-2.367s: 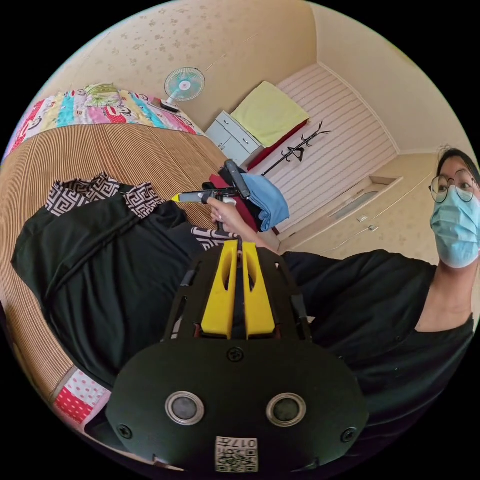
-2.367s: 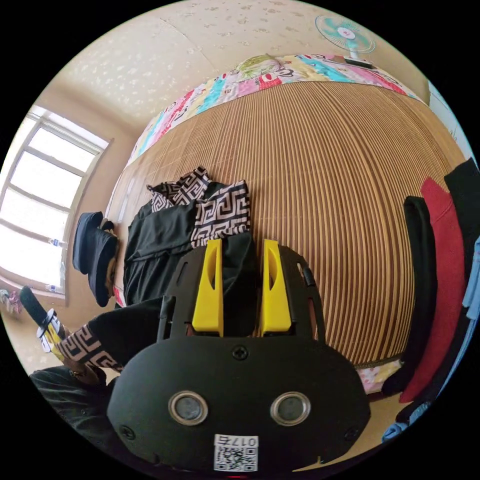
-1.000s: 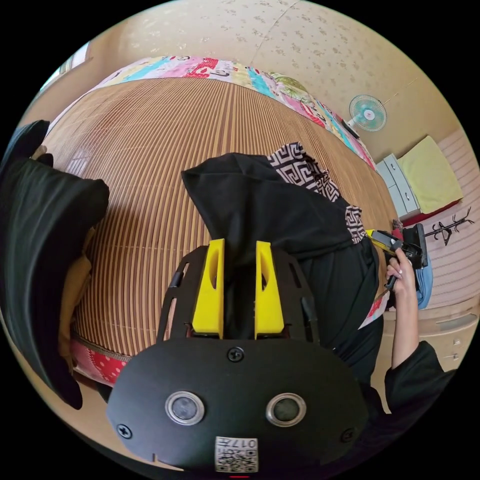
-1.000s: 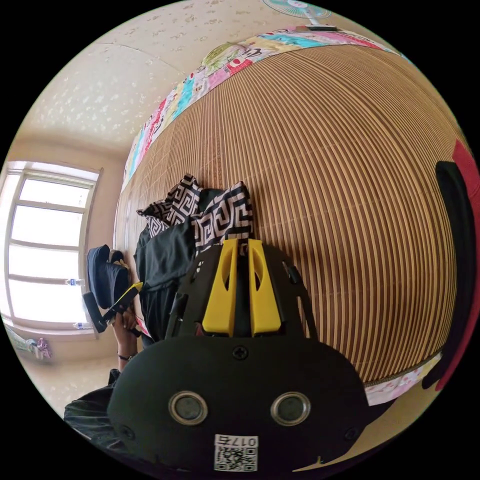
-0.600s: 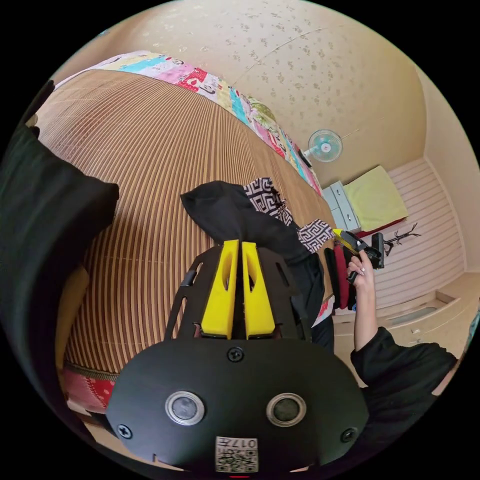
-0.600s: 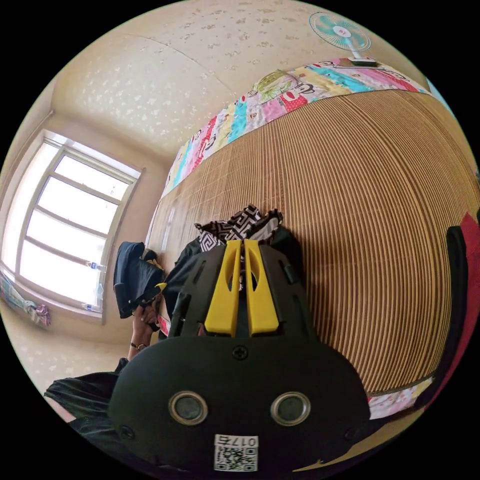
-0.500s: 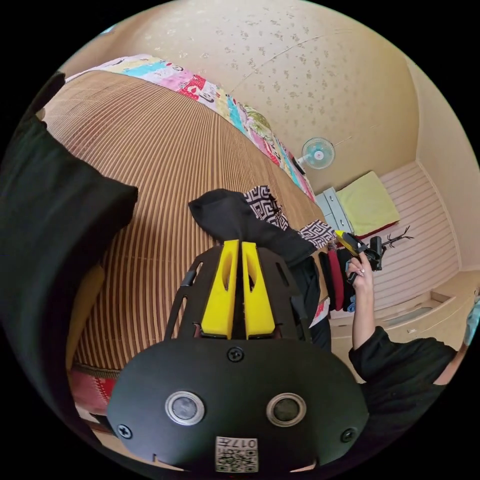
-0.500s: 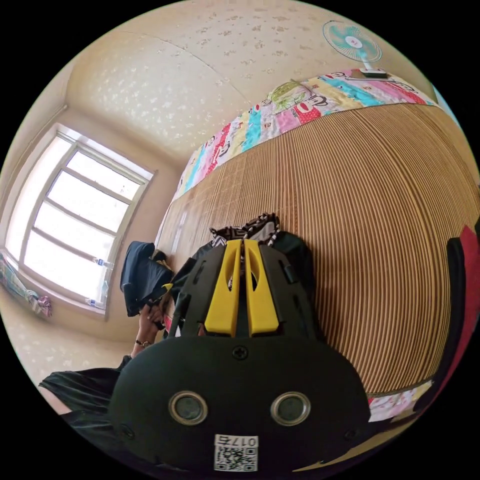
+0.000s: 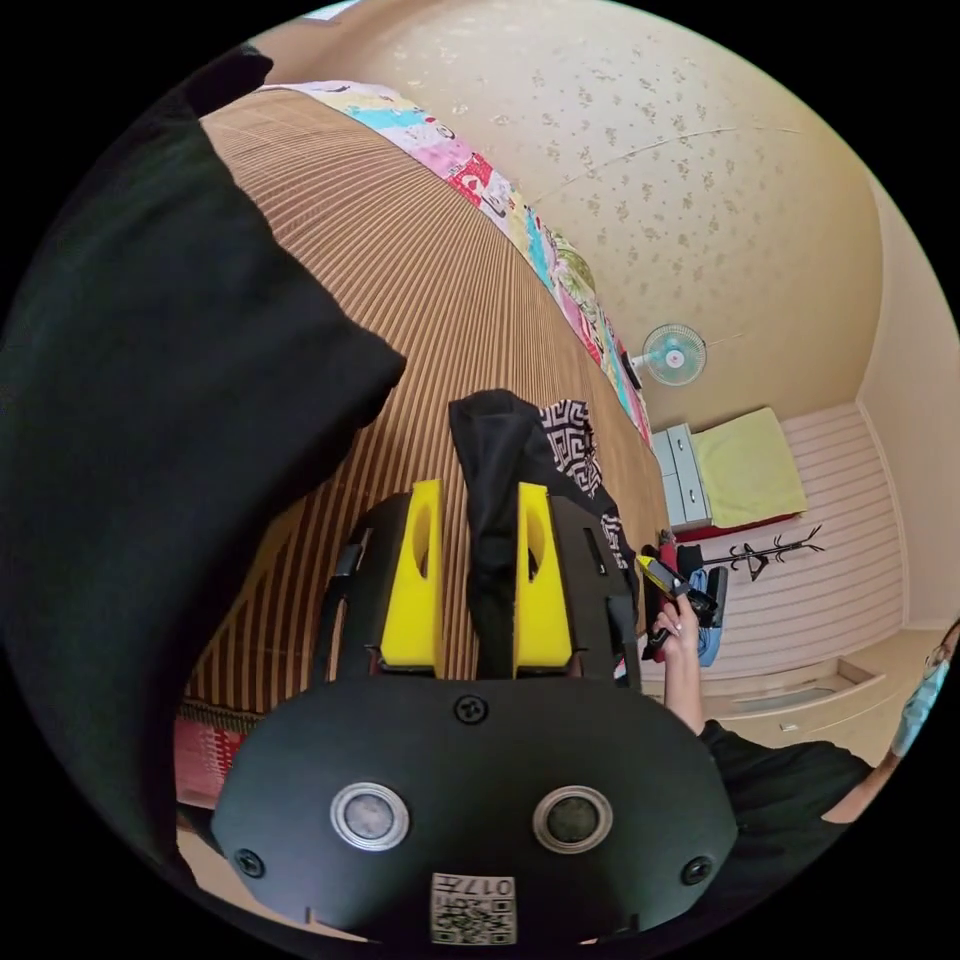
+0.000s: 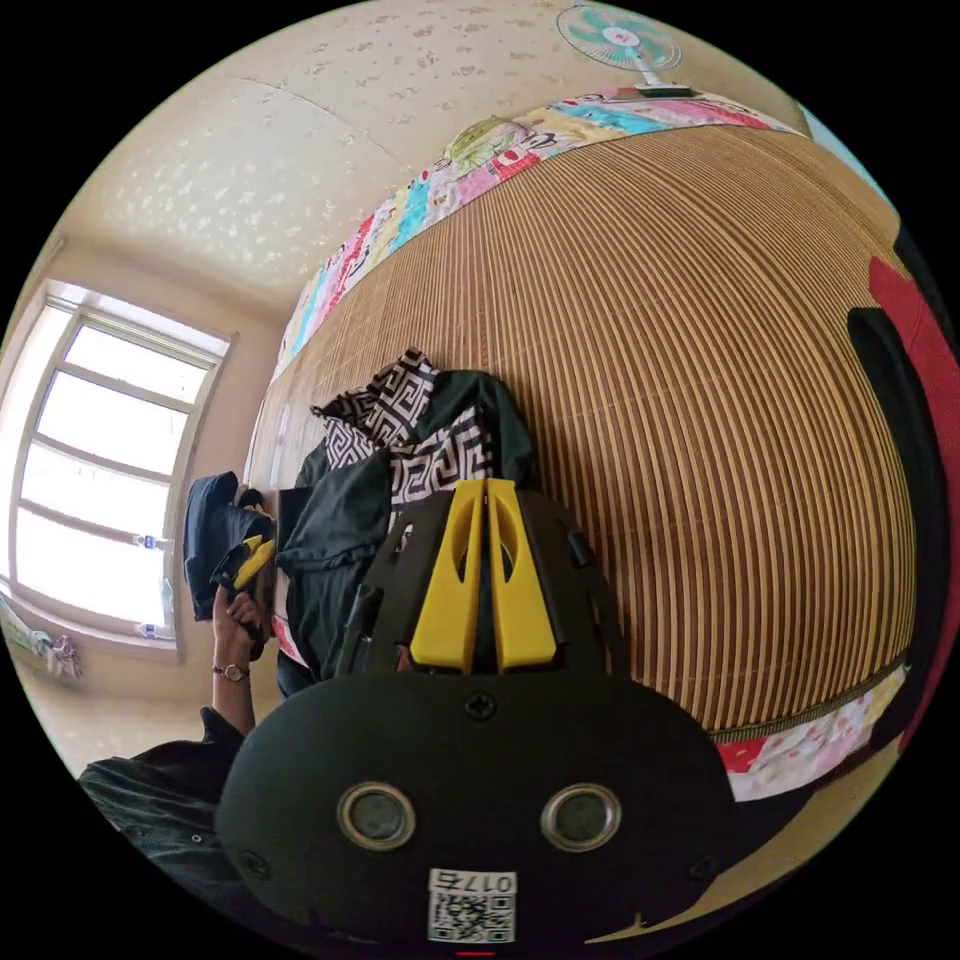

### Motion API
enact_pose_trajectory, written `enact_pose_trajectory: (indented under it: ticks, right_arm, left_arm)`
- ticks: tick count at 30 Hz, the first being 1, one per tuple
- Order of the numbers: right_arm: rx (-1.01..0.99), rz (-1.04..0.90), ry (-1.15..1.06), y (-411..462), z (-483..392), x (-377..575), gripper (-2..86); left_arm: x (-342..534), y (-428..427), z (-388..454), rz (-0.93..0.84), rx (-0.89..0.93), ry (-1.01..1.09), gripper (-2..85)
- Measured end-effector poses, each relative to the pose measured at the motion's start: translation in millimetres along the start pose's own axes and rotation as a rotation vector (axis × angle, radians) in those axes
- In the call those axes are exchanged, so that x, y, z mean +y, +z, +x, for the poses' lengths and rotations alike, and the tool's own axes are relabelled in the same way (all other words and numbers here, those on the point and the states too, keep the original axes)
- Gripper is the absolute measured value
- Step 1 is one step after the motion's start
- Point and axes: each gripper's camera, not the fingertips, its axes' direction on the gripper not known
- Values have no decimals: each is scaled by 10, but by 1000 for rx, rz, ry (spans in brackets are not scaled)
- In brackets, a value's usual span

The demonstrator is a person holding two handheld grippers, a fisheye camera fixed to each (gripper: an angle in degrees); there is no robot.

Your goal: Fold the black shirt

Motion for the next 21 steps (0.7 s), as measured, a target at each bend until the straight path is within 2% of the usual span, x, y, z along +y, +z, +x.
enact_pose_trajectory:
  ticks: [5,9,15,17,21]
  right_arm:
    - [-41,-15,-249,115,-924,23,19]
    - [-152,-121,-437,514,-1749,228,21]
    - [-270,-302,-648,1352,-2768,872,19]
    - [-237,-359,-725,1605,-3029,1134,16]
    - [-152,-299,-817,1844,-3397,1576,8]
  left_arm:
    - [-533,233,131,-60,-140,35,107]
    - [-718,562,260,-120,-261,91,81]
    - [-767,723,239,-137,-262,130,18]
    - [-800,699,225,-128,-269,123,5]
    - [-957,752,314,-164,-342,194,-5]
